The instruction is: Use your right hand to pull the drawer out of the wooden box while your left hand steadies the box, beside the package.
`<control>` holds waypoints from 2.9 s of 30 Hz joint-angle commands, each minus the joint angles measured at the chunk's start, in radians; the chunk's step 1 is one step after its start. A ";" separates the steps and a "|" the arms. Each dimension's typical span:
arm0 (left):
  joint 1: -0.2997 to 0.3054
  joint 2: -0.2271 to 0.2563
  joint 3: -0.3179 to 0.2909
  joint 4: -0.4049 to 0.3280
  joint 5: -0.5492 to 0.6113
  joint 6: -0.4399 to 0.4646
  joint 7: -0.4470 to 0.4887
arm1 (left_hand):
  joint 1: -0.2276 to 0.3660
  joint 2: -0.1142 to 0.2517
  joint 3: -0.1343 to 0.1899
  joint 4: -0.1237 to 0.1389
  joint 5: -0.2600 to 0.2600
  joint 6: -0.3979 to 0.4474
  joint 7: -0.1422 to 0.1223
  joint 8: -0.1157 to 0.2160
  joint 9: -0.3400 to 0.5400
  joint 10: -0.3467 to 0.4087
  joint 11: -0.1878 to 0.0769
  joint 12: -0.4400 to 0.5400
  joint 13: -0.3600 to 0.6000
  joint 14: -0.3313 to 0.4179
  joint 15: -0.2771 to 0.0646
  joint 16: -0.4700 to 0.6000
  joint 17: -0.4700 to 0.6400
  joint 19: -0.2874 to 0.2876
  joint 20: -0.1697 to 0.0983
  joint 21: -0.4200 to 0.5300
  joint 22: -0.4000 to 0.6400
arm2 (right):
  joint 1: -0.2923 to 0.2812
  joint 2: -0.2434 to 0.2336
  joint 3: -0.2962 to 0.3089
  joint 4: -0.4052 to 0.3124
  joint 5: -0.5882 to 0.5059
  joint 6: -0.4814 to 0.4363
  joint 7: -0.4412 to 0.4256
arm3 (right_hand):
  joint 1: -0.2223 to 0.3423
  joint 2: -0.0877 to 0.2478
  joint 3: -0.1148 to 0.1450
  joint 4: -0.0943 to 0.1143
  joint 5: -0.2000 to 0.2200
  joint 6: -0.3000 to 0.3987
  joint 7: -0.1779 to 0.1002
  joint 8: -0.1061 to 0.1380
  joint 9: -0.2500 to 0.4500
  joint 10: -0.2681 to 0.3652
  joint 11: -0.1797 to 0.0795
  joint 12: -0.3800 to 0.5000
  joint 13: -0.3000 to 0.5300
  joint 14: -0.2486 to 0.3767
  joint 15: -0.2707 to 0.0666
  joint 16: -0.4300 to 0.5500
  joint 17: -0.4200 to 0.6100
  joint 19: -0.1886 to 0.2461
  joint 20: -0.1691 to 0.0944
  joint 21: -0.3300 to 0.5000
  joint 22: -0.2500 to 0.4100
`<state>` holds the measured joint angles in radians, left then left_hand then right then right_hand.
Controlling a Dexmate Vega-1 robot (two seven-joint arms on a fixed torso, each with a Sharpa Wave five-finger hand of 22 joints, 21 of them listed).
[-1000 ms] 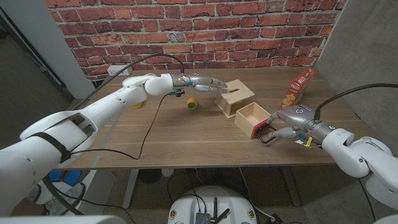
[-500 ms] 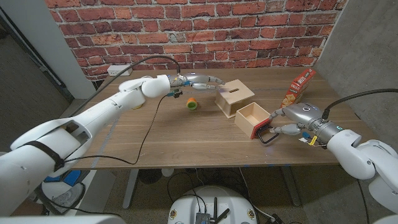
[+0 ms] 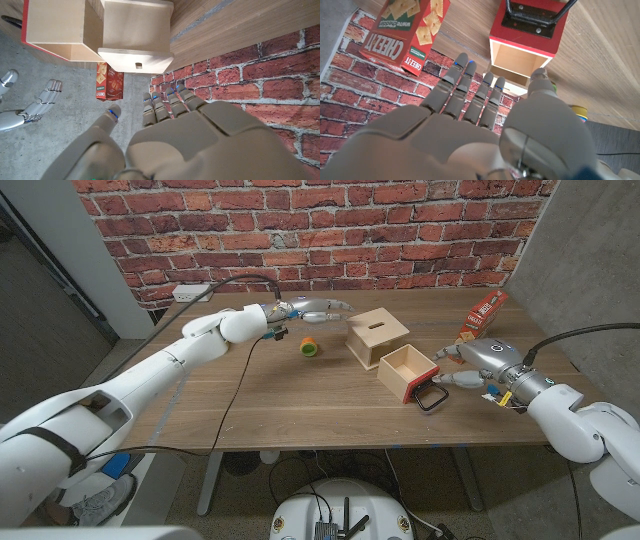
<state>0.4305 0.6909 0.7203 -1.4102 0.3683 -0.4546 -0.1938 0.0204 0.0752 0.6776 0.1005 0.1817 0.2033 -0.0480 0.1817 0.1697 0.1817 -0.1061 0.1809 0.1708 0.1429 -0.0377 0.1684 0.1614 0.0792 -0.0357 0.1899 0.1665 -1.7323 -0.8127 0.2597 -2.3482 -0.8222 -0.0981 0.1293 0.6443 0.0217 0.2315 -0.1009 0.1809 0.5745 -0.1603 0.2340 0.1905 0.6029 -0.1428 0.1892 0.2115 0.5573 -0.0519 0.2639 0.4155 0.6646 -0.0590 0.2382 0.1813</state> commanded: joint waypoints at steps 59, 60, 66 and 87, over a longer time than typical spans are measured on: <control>0.435 0.062 -0.315 -0.181 -0.439 0.134 0.327 | 0.016 0.068 0.033 -0.033 0.004 -0.034 0.029 -0.012 0.002 -0.038 0.047 -0.003 0.003 -0.025 -0.040 -0.002 0.004 0.026 -0.137 -0.004 0.002 | 0.387 0.018 -0.314 0.289 0.708 0.016 -0.316 | -0.147 0.031 -0.040 0.011 -0.005 -0.262 0.031 -0.064 -0.009 -0.239 0.059 -0.015 -0.019 -0.232 -0.009 -0.079 -0.053 -0.119 0.024 -0.061 -0.014; 0.439 0.060 -0.319 -0.178 -0.450 0.129 0.328 | 0.016 0.066 0.033 -0.034 0.004 -0.040 0.028 -0.012 0.003 -0.046 0.050 -0.005 0.003 -0.032 -0.037 -0.002 0.004 0.021 -0.136 -0.005 0.002 | 0.392 0.018 -0.322 0.295 0.716 0.021 -0.322 | -0.154 0.031 -0.042 0.014 -0.005 -0.264 0.031 -0.062 -0.010 -0.246 0.060 -0.016 -0.020 -0.237 -0.007 -0.079 -0.055 -0.126 0.027 -0.062 -0.014; 0.458 0.041 -0.340 -0.145 -0.508 0.080 0.329 | 0.010 0.054 0.028 -0.041 0.002 -0.083 0.026 -0.015 0.003 -0.083 0.058 -0.007 0.004 -0.063 -0.026 -0.003 0.005 0.006 -0.131 -0.007 0.002 | 0.428 0.030 -0.355 0.331 0.786 0.042 -0.344 | -0.201 0.032 -0.056 0.030 -0.001 -0.306 0.032 -0.063 -0.011 -0.289 0.062 -0.018 -0.024 -0.277 0.003 -0.082 -0.070 -0.173 0.035 -0.067 -0.014; 0.453 -0.051 -0.331 -0.011 -0.626 0.011 0.308 | -0.010 0.043 0.003 -0.033 0.004 -0.212 0.019 -0.012 0.002 -0.235 0.075 -0.009 0.002 -0.186 -0.001 -0.003 0.007 -0.073 -0.122 -0.014 0.002 | 0.524 0.084 -0.435 0.500 1.032 0.202 -0.365 | -0.306 0.064 -0.071 0.065 0.008 -0.421 0.081 -0.062 -0.014 -0.395 0.082 -0.017 -0.030 -0.391 0.020 -0.086 -0.116 -0.296 0.064 -0.069 -0.014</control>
<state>0.8887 0.6912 0.3854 -1.4982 -0.2074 -0.3898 0.1145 0.0174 0.0750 0.6839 0.0660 0.1817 0.0012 -0.0284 0.1662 0.1697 -0.0426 -0.0307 0.1730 0.1706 -0.0276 -0.0352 0.1683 0.1657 0.0154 -0.0310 0.1773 0.1664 -1.2535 -0.7562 -0.1354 -1.9299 0.0882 0.0233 -0.2329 0.3499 0.0818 0.1594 -0.0452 0.1854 0.1669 -0.0813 0.1694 0.1765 0.2200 -0.0641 0.1738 0.1813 0.1818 -0.0334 0.1808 0.3019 0.3864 0.0072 0.1723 0.1677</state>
